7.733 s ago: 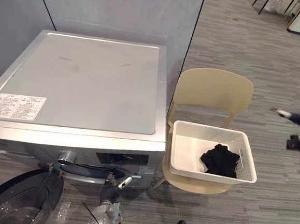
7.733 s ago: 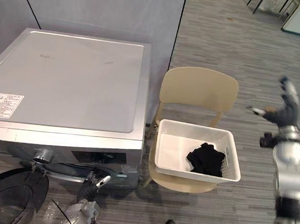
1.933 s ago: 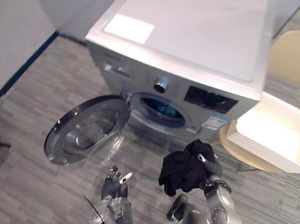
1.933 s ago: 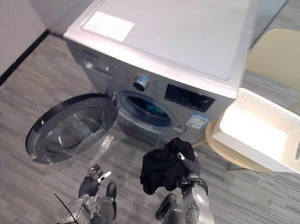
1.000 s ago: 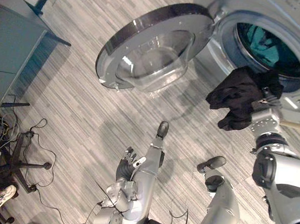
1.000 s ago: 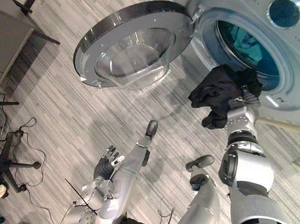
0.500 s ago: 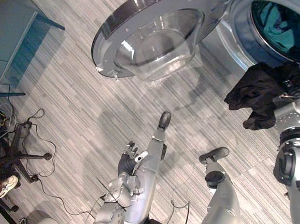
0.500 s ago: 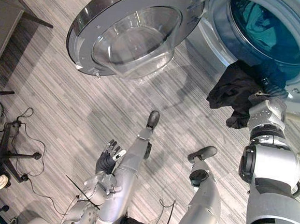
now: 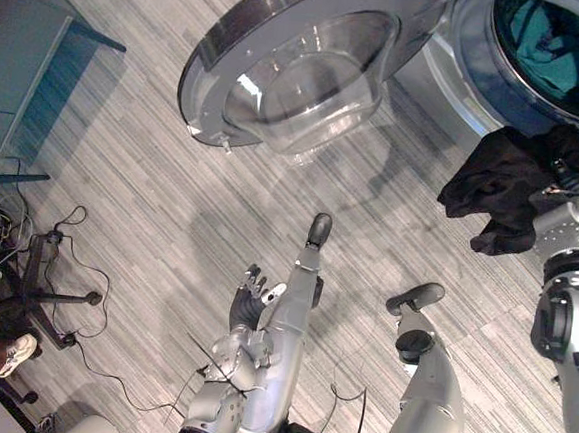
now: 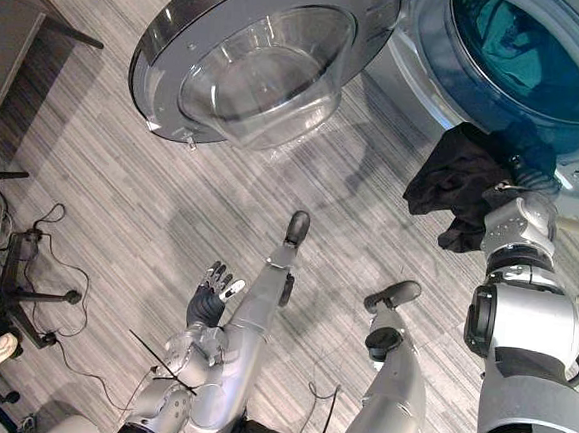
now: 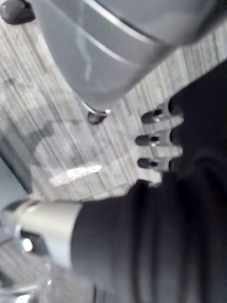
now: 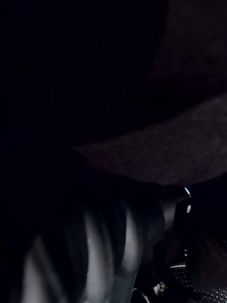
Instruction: Pick up the laundry basket with both hands and put the clothes into the washing machine.
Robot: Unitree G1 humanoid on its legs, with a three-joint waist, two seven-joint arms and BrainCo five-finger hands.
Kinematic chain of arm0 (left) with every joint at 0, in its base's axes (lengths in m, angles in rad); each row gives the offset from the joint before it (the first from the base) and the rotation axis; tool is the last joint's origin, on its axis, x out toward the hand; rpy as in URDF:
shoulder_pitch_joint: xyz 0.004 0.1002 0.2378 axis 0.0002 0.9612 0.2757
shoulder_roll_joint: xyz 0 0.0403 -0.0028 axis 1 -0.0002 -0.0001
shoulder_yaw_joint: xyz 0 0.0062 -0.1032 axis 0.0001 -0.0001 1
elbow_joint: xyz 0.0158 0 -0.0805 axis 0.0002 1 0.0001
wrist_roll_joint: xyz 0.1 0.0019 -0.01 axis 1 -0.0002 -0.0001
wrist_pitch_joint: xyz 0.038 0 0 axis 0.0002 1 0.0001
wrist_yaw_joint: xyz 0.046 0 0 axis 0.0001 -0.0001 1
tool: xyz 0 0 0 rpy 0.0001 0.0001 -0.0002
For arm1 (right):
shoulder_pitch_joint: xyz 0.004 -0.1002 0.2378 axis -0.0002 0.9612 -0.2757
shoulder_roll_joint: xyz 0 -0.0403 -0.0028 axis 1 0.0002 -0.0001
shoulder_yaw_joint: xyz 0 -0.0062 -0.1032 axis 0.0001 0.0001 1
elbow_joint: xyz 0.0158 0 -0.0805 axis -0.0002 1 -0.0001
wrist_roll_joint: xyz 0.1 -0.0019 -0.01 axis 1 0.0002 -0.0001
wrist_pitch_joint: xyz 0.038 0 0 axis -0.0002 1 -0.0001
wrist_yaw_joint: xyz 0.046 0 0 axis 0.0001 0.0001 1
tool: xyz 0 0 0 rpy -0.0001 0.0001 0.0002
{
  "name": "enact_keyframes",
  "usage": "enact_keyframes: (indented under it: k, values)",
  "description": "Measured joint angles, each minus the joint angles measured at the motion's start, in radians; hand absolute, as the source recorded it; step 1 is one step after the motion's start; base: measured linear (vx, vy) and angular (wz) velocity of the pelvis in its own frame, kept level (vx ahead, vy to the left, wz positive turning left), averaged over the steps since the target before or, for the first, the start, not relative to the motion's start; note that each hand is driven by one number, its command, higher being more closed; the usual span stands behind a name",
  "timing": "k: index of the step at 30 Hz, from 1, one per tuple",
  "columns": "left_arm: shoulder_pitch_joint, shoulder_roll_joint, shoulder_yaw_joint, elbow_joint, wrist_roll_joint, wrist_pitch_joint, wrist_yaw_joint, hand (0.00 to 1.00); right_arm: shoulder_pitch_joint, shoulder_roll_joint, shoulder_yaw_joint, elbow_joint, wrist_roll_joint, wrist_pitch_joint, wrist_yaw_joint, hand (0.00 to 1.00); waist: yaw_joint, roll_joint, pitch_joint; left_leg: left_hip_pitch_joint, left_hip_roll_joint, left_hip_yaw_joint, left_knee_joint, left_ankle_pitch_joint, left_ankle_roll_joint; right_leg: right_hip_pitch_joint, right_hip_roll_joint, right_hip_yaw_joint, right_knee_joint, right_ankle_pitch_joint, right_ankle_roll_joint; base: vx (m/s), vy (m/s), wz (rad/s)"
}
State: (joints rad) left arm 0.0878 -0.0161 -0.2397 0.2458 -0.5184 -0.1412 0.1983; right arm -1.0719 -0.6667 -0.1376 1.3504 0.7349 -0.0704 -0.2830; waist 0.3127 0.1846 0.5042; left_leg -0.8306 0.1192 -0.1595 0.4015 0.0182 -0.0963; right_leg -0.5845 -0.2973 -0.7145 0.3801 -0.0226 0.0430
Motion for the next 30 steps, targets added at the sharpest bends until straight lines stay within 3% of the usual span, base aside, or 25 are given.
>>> enact_keyframes:
  k: [7, 19, 20, 25, 27, 30]
  values:
    - [0.000, 0.000, 0.003, 0.001, -0.012, 0.000, 0.003, 0.00, 0.011, 0.035, 0.000, -0.002, 0.000, 0.000, -0.002, 1.00, -0.005, -0.001, 0.000, 0.011, 0.004, 0.006, -0.001, 0.003, 0.001, 0.006, 0.006, 0.009, 0.002, 0.001, -0.002, 0.03, 0.008, -0.03]
    - [0.000, 0.004, 0.008, 0.019, -0.020, 0.000, 0.005, 0.00, 0.055, 0.094, -0.004, -0.039, -0.001, -0.001, -0.007, 1.00, -0.028, -0.019, -0.003, 0.071, 0.002, 0.001, -0.101, 0.062, 0.002, 0.034, 0.005, 0.002, -0.003, 0.001, -0.003, 0.01, -0.008, 0.05]
    - [0.001, 0.030, 0.013, 0.019, -0.021, -0.001, 0.006, 0.00, 0.055, 0.130, -0.007, -0.041, -0.001, -0.001, -0.007, 1.00, -0.076, -0.077, -0.002, 0.068, 0.009, -0.001, -0.126, 0.088, -0.002, 0.022, 0.017, 0.008, -0.015, 0.013, -0.018, 0.00, 0.000, 0.00]
    - [0.001, 0.030, 0.017, 0.027, -0.021, 0.000, 0.006, 0.00, 0.095, 0.142, -0.067, -0.069, -0.004, -0.001, -0.006, 1.00, -0.075, -0.076, -0.003, 0.077, 0.016, 0.017, -0.105, 0.086, -0.001, 0.025, 0.012, 0.035, -0.002, 0.013, -0.018, 0.00, 0.003, -0.02]
    - [0.003, 0.024, 0.046, 0.060, -0.021, 0.004, 0.003, 0.00, 0.206, 0.199, -0.154, -0.160, -0.039, -0.001, -0.009, 1.00, -0.090, -0.076, -0.003, 0.124, 0.009, 0.065, -0.065, 0.066, 0.016, 0.051, -0.012, 0.117, 0.057, -0.021, 0.006, 0.03, 0.038, 0.04]
    - [0.033, 0.022, 0.087, 0.101, -0.020, 0.009, -0.001, 0.00, 0.331, 0.280, -0.170, -0.215, -0.100, 0.007, -0.022, 1.00, -0.121, -0.075, -0.004, 0.208, 0.013, 0.139, 0.000, 0.013, 0.035, 0.106, -0.047, 0.176, 0.150, -0.081, 0.022, -0.03, -0.008, -0.08]
